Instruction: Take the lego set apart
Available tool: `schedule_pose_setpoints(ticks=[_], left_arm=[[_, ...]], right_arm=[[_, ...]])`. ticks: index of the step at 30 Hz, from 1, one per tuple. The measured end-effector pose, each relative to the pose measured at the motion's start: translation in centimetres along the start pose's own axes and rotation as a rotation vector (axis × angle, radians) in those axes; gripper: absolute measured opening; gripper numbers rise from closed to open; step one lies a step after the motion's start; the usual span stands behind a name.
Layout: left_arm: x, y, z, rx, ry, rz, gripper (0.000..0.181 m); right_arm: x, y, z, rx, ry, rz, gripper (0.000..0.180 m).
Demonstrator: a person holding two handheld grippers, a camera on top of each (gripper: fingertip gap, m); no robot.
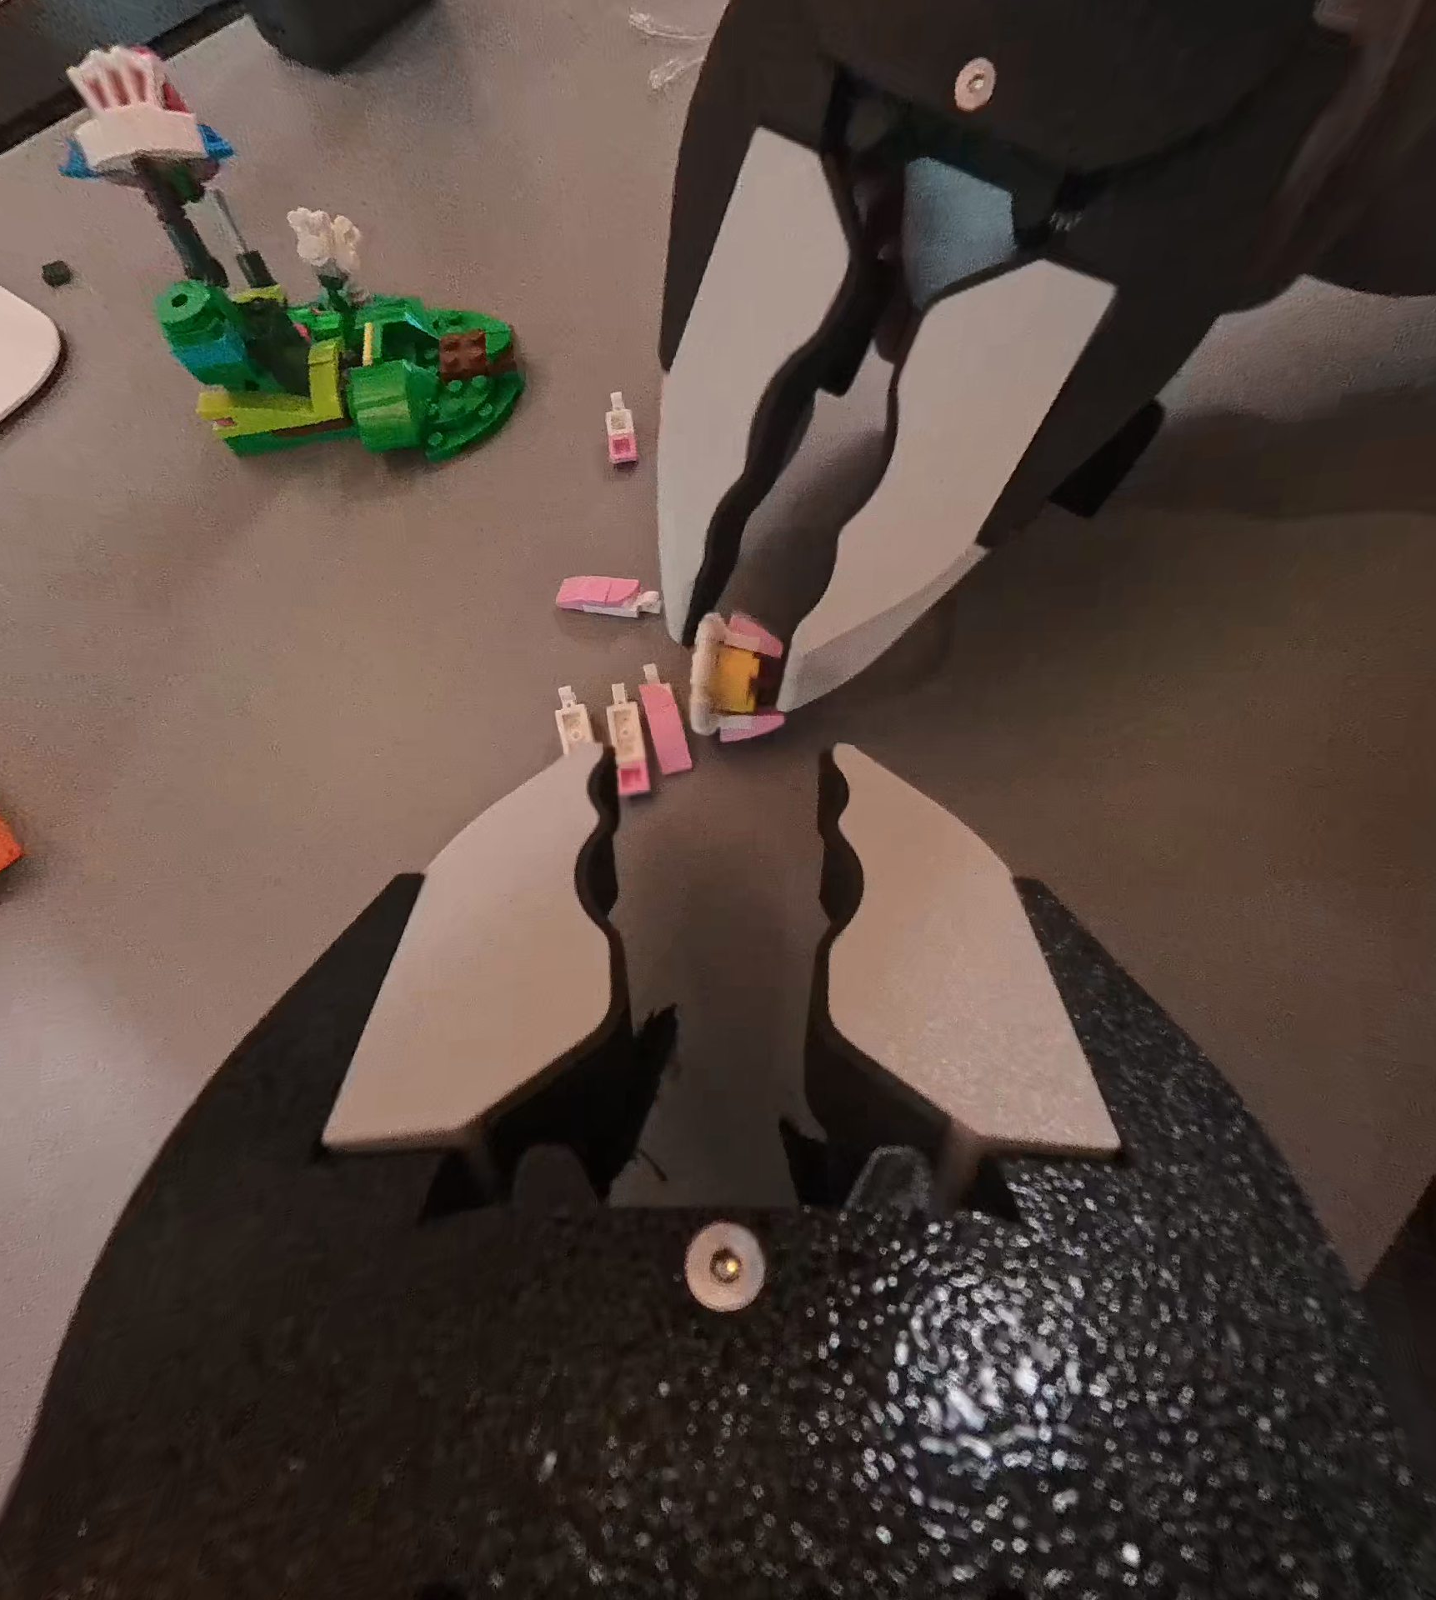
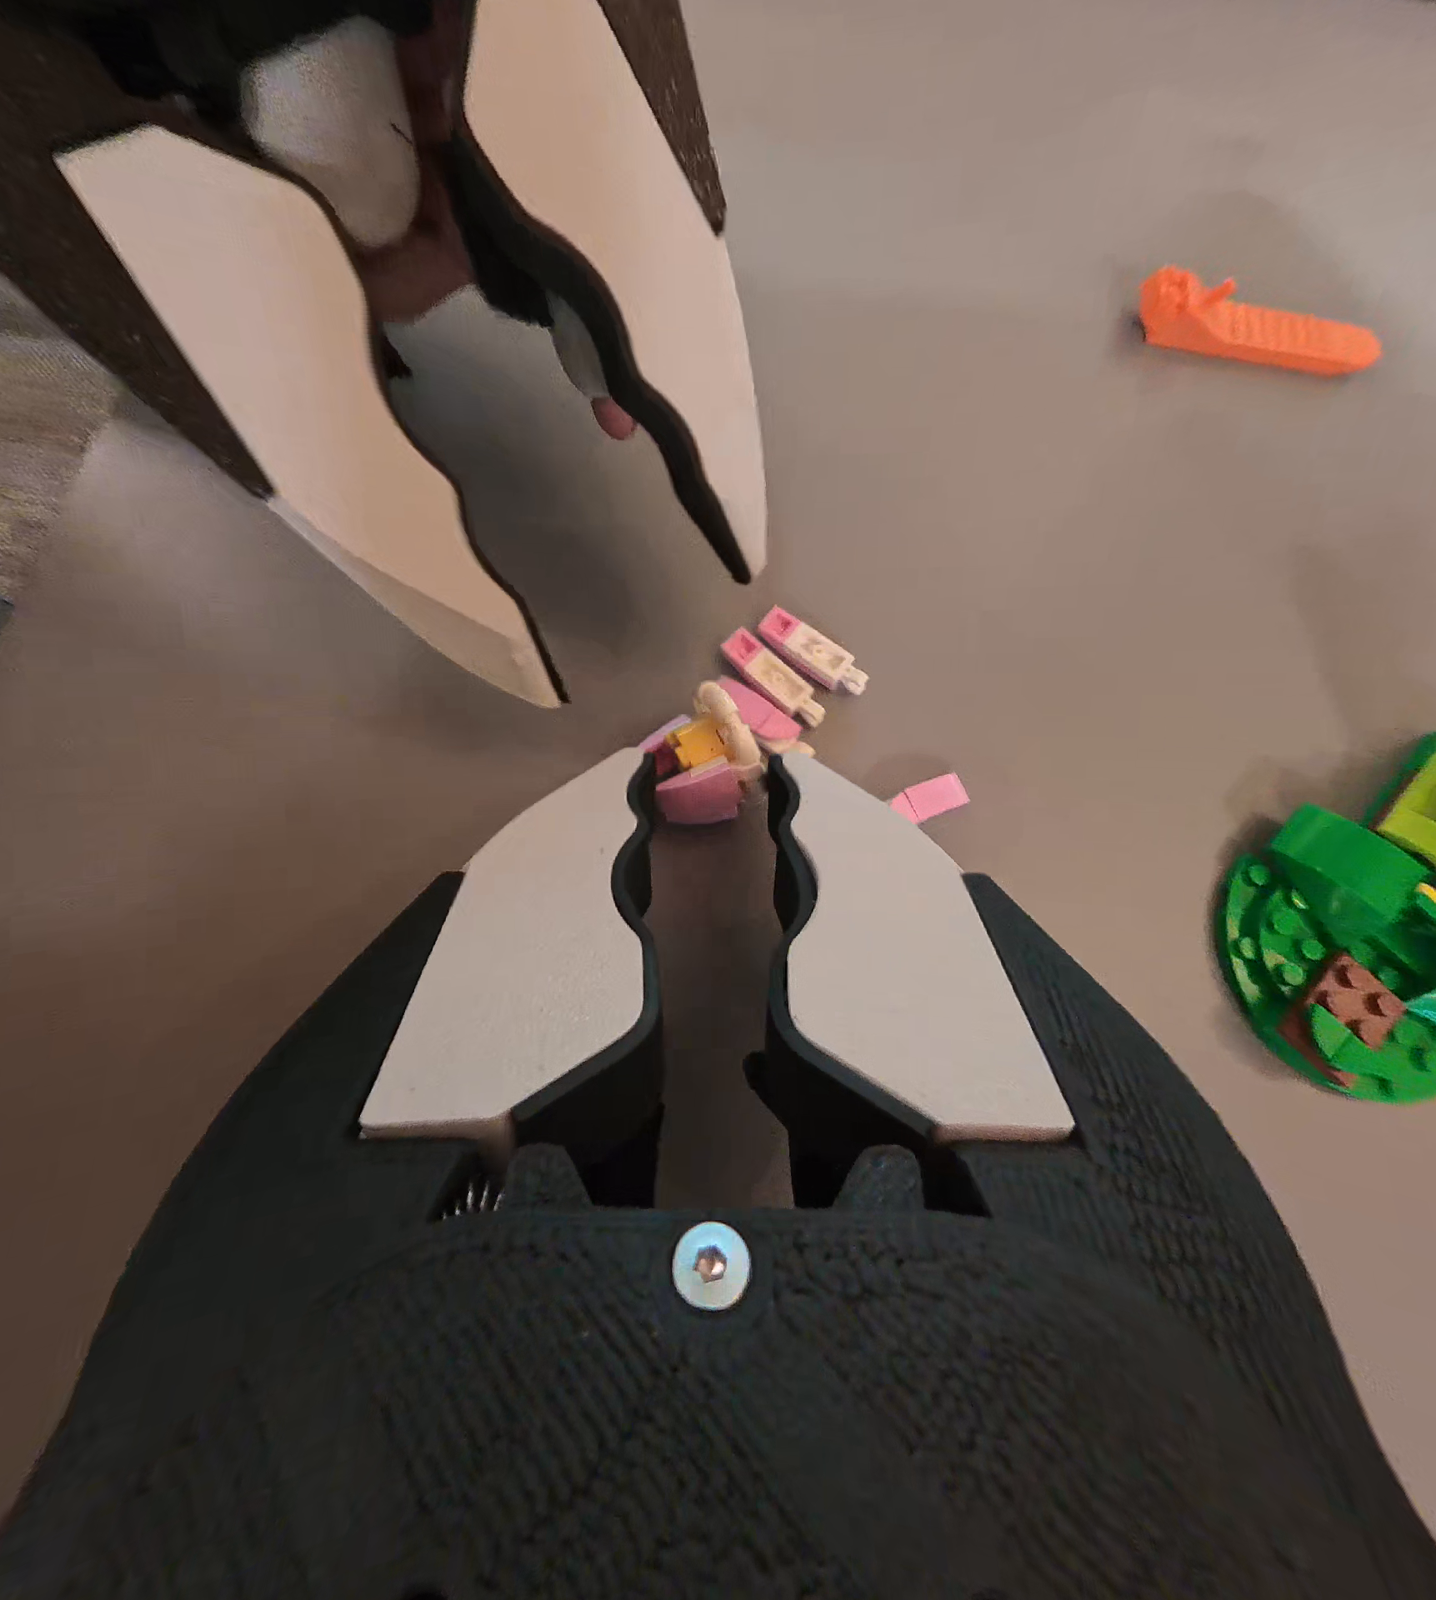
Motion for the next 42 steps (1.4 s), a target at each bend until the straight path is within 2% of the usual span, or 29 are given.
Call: schedule_pose_setpoints(ticks=[1, 3, 6, 9, 12, 17, 22, 24, 26, 27, 29, 32, 33, 38, 40, 42], left_arm=[[-0.1, -0.1, 0.0, 0.013, -0.034, 0.013, 0.044], [0.2, -0.1, 0.1, 0.046, -0.095, -0.003, 0.044], [1.4, -0.1, 1.0, 0.153, -0.146, -0.141, 0.044], [2.0, -0.6, 2.1, 0.268, -0.123, -0.220, 0.034], [2.6, -1.3, 2.7, 0.357, -0.061, -0.290, 0.025], [3.1, -2.1, 2.9, 0.374, 0.009, -0.458, 0.025], [3.6, -2.1, 2.4, 0.370, -0.033, -0.686, 0.025], [3.3, -2.1, 2.6, 0.387, -0.156, -0.786, 0.026], [2.3, -1.9, 3.1, 0.428, -0.284, -0.779, 0.033], [1.9, -2.0, 3.3, 0.447, -0.312, -0.751, 0.050], [2.3, -2.2, 3.6, 0.443, -0.267, -0.704, 0.057], [2.5, -1.9, 3.8, 0.382, -0.124, -0.518, 0.027], [2.7, -2.2, 3.9, 0.394, -0.073, -0.499, 0.023], [3.9, -3.5, 4.3, 0.407, -0.016, -0.755, 0.020], [2.8, -2.9, 4.4, 0.371, -0.079, -0.658, 0.020], [1.1, -2.1, 4.4, 0.292, -0.130, -0.425, 0.020]], right_arm=[[-0.2, -0.3, 0.3, 0.038, 0.009, 0.010, 0.023], [-0.7, -1.3, 1.1, 0.135, -0.003, 0.003, 0.023], [-1.5, -2.8, 1.9, 0.235, -0.032, -0.016, 0.023], [-2.0, -4.0, 2.4, 0.299, -0.033, -0.014, 0.023], [-2.5, -5.4, 2.6, 0.384, 0.009, 0.087, 0.023], [-3.4, -6.4, 2.2, 0.430, 0.030, 0.284, 0.023], [-4.1, -6.3, 1.6, 0.456, 0.084, 0.445, 0.023], [-3.8, -6.4, 1.5, 0.478, 0.108, 0.442, 0.023], [-3.0, -6.5, 1.5, 0.482, 0.118, 0.338, 0.023], [-2.6, -6.5, 1.5, 0.464, 0.113, 0.280, 0.023], [-2.6, -6.7, 1.7, 0.435, 0.087, 0.210, 0.023], [-3.4, -7.1, 2.2, 0.393, 0.033, 0.201, 0.023], [-3.6, -7.3, 2.3, 0.392, 0.020, 0.212, 0.023], [-4.7, -8.7, 2.5, 0.495, 0.016, 0.489, 0.023], [-3.3, -8.7, 2.5, 0.455, 0.087, 0.365, 0.021], [-1.9, -9.6, 3.0, 0.426, 0.108, 0.133, 0.027]])
Point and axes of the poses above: each gripper's, where its closed fingertips meet, y out along the fingers, z out of its top, x = y × z across the jaws, the point moved 5 cm from there along -y, back along the fingers, and after that the axes turned 6 degrees about -x, right-handed, at the moved point
